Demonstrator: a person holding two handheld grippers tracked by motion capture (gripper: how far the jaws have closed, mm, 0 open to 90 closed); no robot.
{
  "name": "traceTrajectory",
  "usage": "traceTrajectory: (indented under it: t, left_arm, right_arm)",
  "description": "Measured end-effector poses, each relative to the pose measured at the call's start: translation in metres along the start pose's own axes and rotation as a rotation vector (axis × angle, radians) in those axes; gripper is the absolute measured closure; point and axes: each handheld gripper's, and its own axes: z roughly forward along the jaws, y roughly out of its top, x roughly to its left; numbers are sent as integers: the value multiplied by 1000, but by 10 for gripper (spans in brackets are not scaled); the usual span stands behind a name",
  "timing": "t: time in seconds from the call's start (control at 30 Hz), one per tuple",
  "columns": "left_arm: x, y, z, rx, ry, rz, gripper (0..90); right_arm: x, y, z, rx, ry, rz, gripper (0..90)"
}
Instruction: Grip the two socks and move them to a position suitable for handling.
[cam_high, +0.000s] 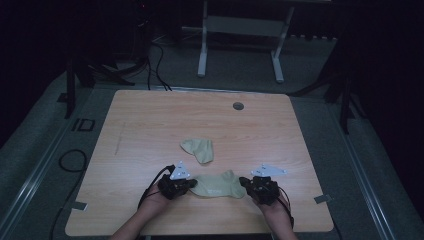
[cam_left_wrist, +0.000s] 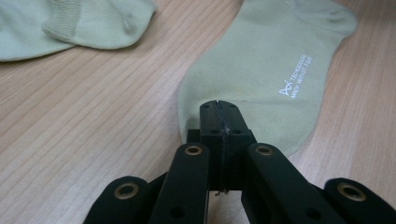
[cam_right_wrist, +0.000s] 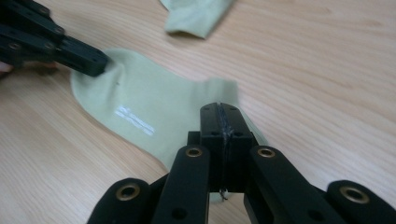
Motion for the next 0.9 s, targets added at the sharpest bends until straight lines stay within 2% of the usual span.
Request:
traceTrajectory:
  t: [0.07,0.27,0.33,0.47,0.7,0.77,0.9]
  left_arm:
    - [0,0,0,0,-2,-1,893]
    - [1,0,0,-5,-6,-4,893]
    - [1,-1,0,-4,-11,-6,893]
    - [1,-1,0,-6,-9,-5,892]
    - [2,0,0,-3,-12,-9,893]
    - [1,0,1,-4,-10,-10,893]
    - [-1,2,3,-5,-9,-6,893]
  right_arm:
    - [-4,-3,-2,-5,-5,15,893]
    - [-6,-4,0,3,-14,12,896]
    - [-5,-4,5,14,-16,-1,895]
    - [-6,-6,20,36,9,-11,895]
    - [-14,-8,45,109,-21,-35,896]
    - [-17,-8,45,102,-13,-26,896]
    - [-19,-10,41,113,-37,-30,895]
